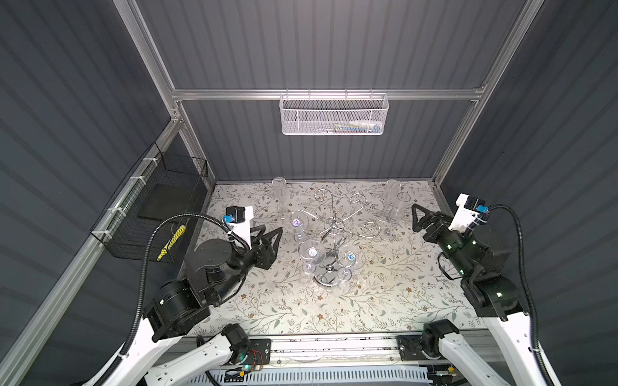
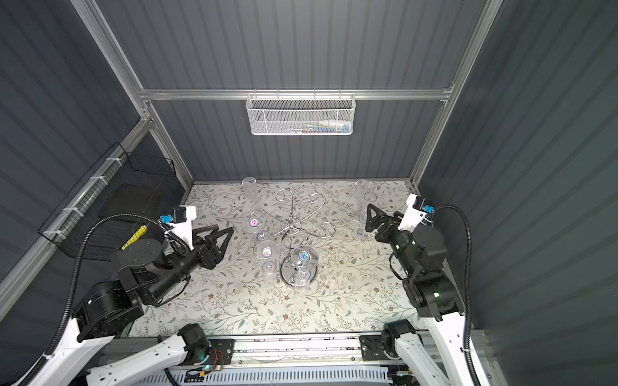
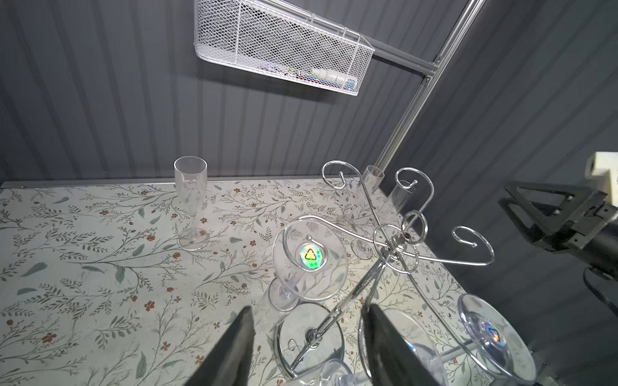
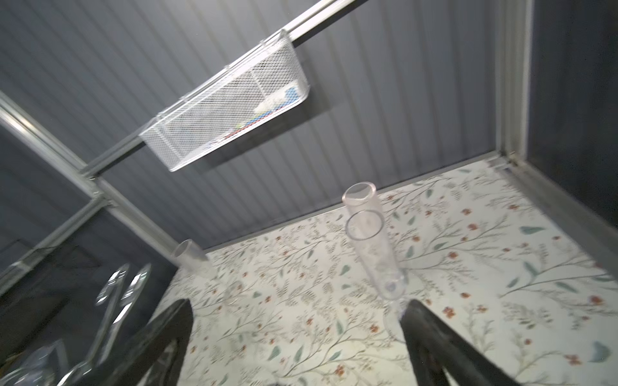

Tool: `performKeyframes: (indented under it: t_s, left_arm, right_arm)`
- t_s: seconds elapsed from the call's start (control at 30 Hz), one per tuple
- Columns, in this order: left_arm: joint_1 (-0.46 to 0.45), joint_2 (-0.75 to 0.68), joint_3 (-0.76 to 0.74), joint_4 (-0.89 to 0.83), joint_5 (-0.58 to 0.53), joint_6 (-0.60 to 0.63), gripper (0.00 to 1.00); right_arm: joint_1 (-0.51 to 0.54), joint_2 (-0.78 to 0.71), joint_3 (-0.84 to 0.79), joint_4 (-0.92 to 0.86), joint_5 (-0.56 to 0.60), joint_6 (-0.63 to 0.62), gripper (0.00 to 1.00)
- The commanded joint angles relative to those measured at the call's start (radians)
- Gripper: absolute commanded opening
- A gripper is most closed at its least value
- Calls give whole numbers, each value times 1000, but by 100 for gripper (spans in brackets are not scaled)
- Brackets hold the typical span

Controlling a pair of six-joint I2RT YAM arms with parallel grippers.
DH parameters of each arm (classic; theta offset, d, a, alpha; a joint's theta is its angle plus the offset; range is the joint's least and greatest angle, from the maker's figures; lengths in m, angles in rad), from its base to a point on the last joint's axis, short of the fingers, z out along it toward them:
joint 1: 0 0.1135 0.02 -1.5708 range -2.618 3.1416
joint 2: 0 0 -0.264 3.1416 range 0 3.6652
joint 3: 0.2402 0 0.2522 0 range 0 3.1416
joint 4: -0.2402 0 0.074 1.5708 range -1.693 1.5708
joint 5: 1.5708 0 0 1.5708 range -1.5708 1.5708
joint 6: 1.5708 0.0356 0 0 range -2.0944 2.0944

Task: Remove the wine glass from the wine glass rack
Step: 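Raise the open right gripper off the standing glass and withdraw it, then swing the right gripper to the base of a glass hanging on the rack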

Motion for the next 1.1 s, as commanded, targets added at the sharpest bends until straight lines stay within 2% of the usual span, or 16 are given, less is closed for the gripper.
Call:
performKeyframes:
  t_s: [0.0,0.1,0.2,0.37,0.47,0.63,0.73,0.87,1.0,1.07]
  left_arm:
    - [0,-14,-19,-15,-16,-34,55]
    - [1,-29,-36,-6,-21,-39,55]
    - [-1,-36,-45,7,-22,-43,55]
    - [-1,-40,-59,26,-27,-46,56]
    - [-1,-38,-70,40,-27,-51,56]
    - [-1,-27,-78,57,-22,-56,56]
    - [0,-18,-75,60,-15,-57,56]
    - [-1,-16,-76,60,-19,-64,56]
    - [-1,-25,-83,64,-26,-73,56]
    - [-2,-27,-81,60,-25,-75,56]
  right_arm:
    - [-2,-31,36,-147,-260,157,99]
    - [-3,-43,63,-208,-409,255,98]
    - [-3,-59,88,-274,-518,351,92]
    - [4,-129,26,-239,-646,539,78]
    - [19,-175,-19,-229,-674,622,72]
    - [54,-227,-88,-221,-678,711,68]
    - [106,-246,-150,-145,-648,778,64]
    - [235,-225,-192,-63,-561,815,64]
    - [396,-156,-189,20,-451,795,63]
    - [444,-117,-181,58,-427,790,63]
